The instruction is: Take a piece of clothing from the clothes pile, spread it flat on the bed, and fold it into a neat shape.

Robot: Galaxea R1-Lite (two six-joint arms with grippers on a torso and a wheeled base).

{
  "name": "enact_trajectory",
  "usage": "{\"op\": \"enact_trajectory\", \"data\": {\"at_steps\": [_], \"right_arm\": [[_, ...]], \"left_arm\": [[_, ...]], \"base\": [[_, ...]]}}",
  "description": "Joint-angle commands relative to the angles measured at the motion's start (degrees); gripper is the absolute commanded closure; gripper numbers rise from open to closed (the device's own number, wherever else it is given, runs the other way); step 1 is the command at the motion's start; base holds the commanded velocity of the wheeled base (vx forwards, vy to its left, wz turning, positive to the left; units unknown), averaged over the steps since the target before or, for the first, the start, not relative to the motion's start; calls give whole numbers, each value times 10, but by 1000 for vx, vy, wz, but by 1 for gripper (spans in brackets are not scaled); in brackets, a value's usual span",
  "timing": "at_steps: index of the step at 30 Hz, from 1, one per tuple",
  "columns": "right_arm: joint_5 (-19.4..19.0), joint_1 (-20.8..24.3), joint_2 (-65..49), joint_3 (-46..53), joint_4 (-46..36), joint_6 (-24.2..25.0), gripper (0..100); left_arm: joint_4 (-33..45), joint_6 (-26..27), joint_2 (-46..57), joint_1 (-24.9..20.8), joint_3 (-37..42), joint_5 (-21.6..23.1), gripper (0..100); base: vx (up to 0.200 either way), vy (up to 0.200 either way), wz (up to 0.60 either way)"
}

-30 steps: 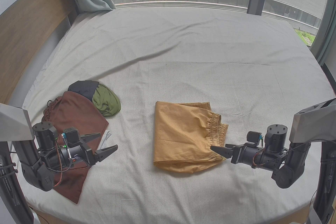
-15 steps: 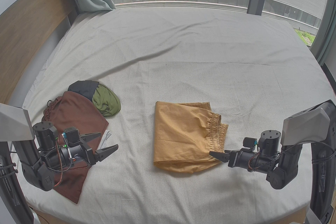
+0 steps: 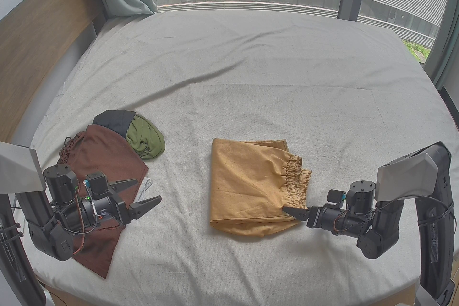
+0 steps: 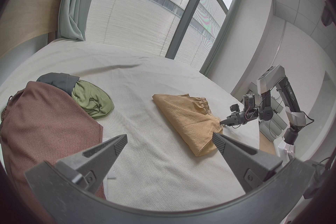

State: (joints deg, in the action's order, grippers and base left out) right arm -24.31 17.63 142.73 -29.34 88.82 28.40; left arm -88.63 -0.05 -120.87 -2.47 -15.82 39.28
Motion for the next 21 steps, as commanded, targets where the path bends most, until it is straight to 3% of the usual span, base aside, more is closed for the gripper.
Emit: {"op": "enact_trajectory", "data": {"at_steps": [1,10,18,19,21], "right_arm": [[0,17,5,-19,-2,32,0],[12,42,7,-54,-1,70,0],[23,43,8,-54,-1,73,0],[23,45,8,-54,-1,73,100],[24,45,8,-54,-1,73,100]], "left_arm": [[-1,0,1,0,0,0,0],[0,-1,1,1,-1,0,0],[0,0,0,0,0,0,0],[0,-1,0,0,0,0,0],[0,0,0,-1,0,0,0]], "base": [[0,0,0],[0,0,0],[0,0,0],[0,0,0],[0,0,0]]}}
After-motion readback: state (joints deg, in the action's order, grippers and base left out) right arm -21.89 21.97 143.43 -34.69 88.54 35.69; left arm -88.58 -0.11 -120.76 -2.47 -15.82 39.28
